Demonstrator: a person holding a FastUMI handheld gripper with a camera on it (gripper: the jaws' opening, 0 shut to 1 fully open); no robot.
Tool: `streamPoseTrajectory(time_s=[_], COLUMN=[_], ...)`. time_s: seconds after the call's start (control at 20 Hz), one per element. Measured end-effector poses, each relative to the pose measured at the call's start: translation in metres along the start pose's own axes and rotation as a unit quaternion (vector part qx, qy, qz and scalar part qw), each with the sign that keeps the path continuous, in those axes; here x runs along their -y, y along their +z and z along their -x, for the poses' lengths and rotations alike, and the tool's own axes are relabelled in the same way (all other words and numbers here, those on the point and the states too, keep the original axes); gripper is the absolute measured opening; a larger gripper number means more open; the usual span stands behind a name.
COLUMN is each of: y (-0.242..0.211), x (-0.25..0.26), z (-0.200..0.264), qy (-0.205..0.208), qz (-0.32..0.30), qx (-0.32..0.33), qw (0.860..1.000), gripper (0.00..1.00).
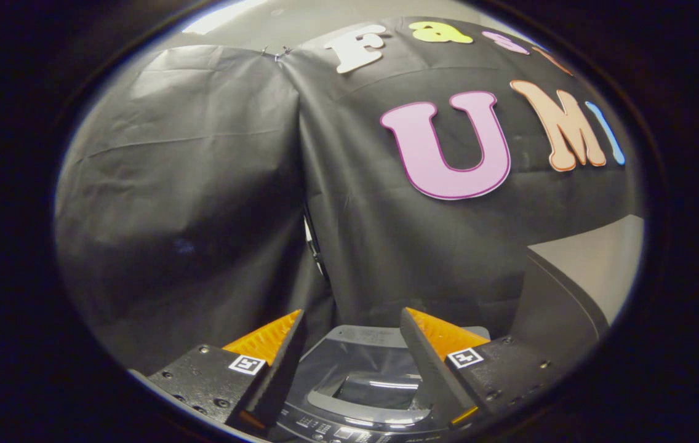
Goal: Put the clothes into the washing machine and then close the washing machine lid.
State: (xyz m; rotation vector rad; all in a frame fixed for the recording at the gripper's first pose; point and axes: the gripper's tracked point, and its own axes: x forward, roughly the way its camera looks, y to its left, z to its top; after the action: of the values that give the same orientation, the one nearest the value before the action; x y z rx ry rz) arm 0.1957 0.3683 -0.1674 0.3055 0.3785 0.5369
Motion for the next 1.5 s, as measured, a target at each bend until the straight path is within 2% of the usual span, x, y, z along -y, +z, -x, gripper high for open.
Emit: streamPoseTrajectory(time_s=[0.4, 0.7, 1.0, 1.25, 1.5], y=[0.029, 0.066, 0.091, 0.104, 0.105], x=[0.0, -0.003, 0.003, 0.023, 0.055], z=[0.031, 0.082, 0.127, 0.165, 0.196], qy=[-0.004, 0.012, 0.016, -0.002, -0.024], qz=[0.021, 0.027, 0.04, 0.057, 0.043], qx=[0.04, 0.093, 0.115, 0.138, 0.143], qw=[0.999, 0.995, 0.992, 0.989, 0.989], gripper=[0.92, 0.92, 0.92, 0.92, 0.92])
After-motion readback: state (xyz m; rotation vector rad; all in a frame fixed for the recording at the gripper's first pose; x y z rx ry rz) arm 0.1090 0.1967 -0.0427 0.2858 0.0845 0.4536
